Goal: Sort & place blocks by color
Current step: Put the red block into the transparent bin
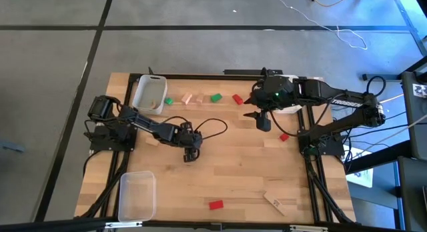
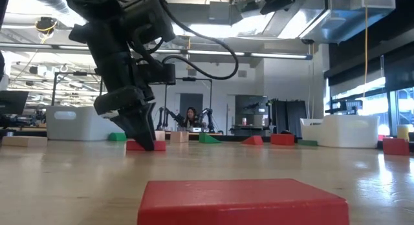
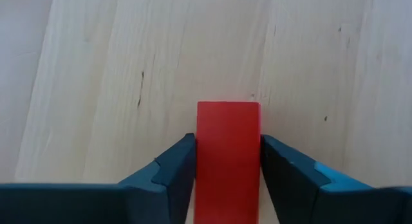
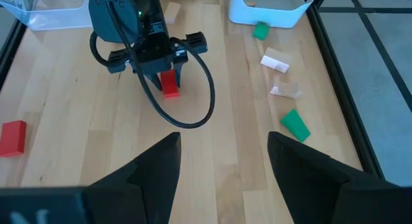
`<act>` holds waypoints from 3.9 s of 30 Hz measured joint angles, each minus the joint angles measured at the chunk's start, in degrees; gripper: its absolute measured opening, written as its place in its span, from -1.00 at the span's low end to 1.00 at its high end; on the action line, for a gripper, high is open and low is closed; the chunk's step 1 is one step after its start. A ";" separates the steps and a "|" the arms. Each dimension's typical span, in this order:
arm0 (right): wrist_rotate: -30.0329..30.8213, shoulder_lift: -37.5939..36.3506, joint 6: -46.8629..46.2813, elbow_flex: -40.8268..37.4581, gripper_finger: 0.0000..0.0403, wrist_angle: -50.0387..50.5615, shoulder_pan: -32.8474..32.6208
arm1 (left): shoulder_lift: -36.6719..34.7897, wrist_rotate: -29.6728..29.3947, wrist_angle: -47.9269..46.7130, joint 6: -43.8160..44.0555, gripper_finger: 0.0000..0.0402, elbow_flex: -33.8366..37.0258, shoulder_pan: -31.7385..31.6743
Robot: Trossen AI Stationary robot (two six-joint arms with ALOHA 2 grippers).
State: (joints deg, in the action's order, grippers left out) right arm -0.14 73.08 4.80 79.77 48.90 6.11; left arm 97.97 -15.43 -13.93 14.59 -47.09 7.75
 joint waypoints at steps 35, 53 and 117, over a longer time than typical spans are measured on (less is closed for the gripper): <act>-4.08 0.02 0.35 -0.02 0.15 0.07 0.02 | -31.66 30.93 -25.00 24.06 -0.40 0.20 10.02; -4.08 0.02 1.73 -0.02 0.15 -0.28 0.02 | -30.96 26.61 -26.28 60.58 -0.40 0.09 38.71; 12.50 7.96 -35.69 -1.64 0.15 4.37 8.33 | -49.51 -15.10 -27.03 63.01 -0.06 0.07 39.22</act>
State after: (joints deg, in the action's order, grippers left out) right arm 12.36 81.03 -30.89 78.13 53.28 14.44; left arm 48.46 -30.53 -40.96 77.60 -47.03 46.97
